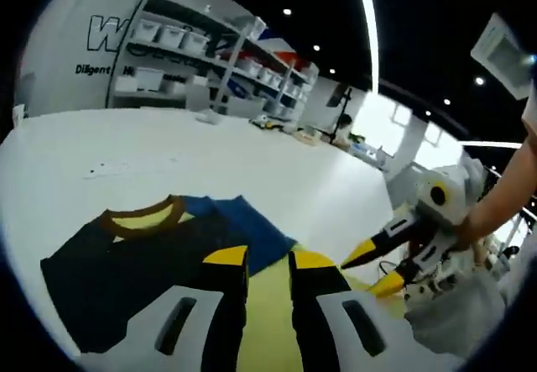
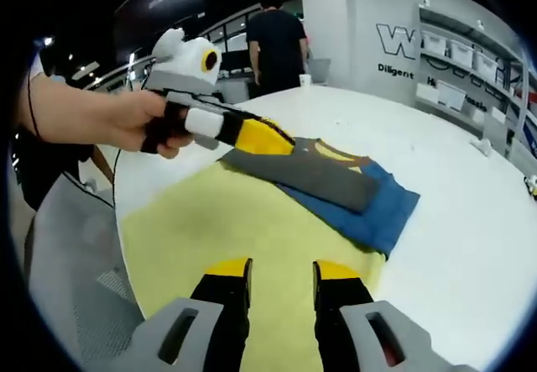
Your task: Fold the garment on the visible template until the final outline fits inside the template.
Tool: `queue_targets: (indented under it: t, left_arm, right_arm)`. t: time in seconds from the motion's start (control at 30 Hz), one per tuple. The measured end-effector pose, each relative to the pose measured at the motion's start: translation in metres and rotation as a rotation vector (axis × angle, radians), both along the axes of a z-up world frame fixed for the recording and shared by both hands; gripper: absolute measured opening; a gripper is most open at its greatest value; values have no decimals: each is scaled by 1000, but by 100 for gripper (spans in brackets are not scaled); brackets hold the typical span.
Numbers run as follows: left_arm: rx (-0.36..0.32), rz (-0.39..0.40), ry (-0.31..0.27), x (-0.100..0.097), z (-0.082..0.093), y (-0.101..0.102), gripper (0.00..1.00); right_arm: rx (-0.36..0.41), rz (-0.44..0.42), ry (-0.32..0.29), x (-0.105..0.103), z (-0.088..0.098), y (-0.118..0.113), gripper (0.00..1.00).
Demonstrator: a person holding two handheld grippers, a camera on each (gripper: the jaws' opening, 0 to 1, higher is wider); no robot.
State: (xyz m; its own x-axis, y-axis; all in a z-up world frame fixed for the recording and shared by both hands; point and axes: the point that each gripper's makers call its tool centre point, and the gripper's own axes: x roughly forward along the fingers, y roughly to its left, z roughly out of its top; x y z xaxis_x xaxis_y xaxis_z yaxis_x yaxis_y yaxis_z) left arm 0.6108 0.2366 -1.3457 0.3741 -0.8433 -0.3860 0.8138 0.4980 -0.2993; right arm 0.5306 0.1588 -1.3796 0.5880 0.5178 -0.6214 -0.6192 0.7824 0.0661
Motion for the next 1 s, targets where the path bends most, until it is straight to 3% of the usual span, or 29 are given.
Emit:
queue_targets:
  t: [0.13,0.2,0.27,0.4,0.5,0.67,1.0]
  left_arm:
    - [50,6,2,-28,-7,49,16]
    - [97,-25,-7,-49,-14,71,16]
    - [128,-59,31,-71,-23,88,17]
    - [245,-171,7,-117,-44,124,15]
    - [248,-243,-13,-145,-46,135,18]
    - [344,-369,-48,-181,-60,154,21]
    - [469,-466,-88,-204,-80,167,20]
  right_arm:
    - [-3,28,1,-11,-4,-2,26]
    - [-1,65,12,-20,-8,-2,26]
    - [-25,107,20,-30,-13,-4,26]
    - [-42,194,32,-51,-18,-5,27]
    - [-50,263,40,-70,-20,-8,28]
    - [-80,336,62,-95,-31,-18,29]
    - [-131,427,48,-124,-38,-26,29]
